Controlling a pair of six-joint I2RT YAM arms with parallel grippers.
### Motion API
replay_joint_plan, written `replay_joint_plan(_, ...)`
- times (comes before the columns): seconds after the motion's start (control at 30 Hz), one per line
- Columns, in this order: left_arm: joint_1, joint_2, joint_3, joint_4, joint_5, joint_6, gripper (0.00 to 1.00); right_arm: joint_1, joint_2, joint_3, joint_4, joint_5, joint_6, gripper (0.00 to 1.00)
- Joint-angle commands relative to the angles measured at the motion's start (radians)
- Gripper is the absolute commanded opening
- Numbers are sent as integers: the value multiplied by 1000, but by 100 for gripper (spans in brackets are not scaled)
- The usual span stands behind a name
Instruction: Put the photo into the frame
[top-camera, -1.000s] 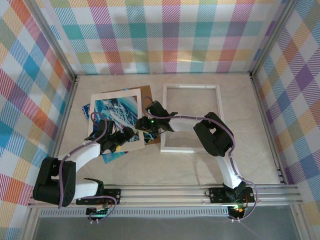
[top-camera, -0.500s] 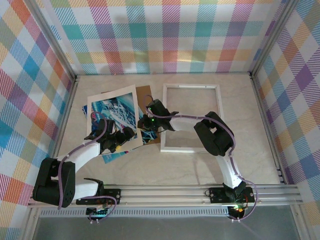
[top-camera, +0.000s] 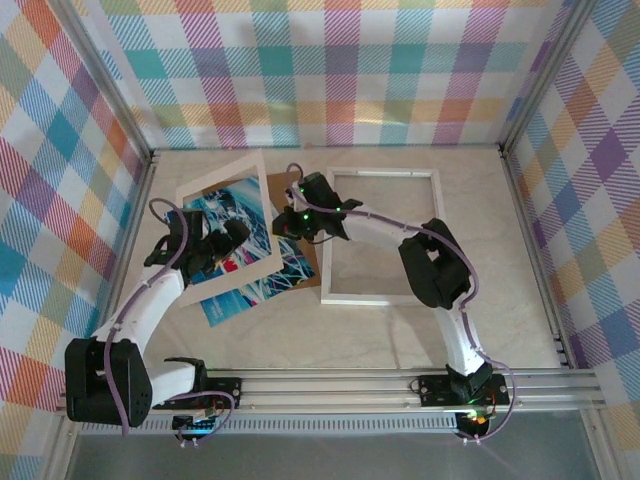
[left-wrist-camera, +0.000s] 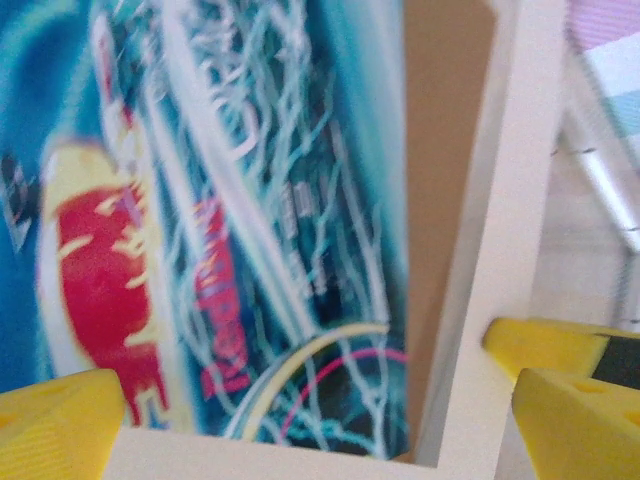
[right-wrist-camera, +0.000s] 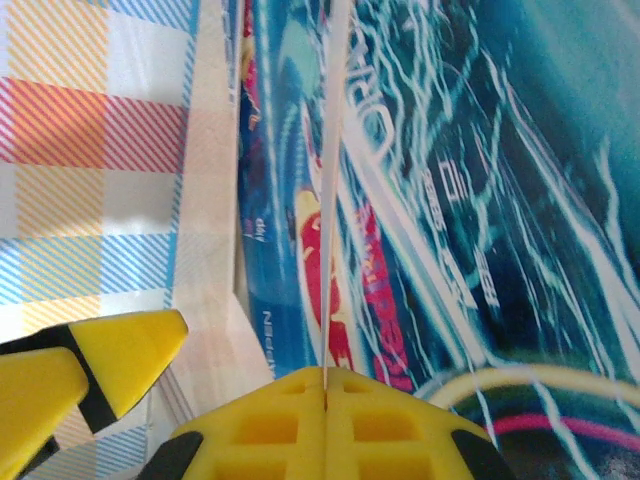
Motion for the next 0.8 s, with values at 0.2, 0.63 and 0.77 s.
replay_joint_plan(0.2, 5, 65, 59, 89, 51, -46, 100, -89, -105, 17, -179, -100, -113, 0)
replay_joint_plan(0.63, -38, 164, 105, 136, 47, -24, 100, -359, -386, -140, -509, -284, -426, 0)
replay_joint_plan(0.77, -97, 240, 162, 157, 29, -19, 100, -440, -454, -193, -603, -301, -519, 0)
